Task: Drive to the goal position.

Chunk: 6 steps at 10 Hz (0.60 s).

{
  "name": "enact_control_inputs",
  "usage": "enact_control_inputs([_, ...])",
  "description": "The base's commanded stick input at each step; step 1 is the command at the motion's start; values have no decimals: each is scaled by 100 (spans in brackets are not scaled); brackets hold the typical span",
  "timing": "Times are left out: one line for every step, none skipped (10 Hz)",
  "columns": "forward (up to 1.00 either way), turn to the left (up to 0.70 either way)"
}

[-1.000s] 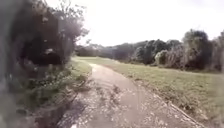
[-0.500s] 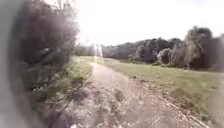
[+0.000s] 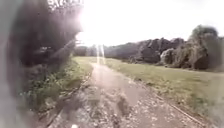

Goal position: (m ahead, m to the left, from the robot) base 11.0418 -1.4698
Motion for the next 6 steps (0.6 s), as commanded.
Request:
enact_control_inputs([78, 0])
enact_control_inputs([40, 0])
enact_control_inputs([1, 0])
enact_control_inputs([0, 0])
enact_control_inputs([0, 0])
enact_control_inputs([0, 0])
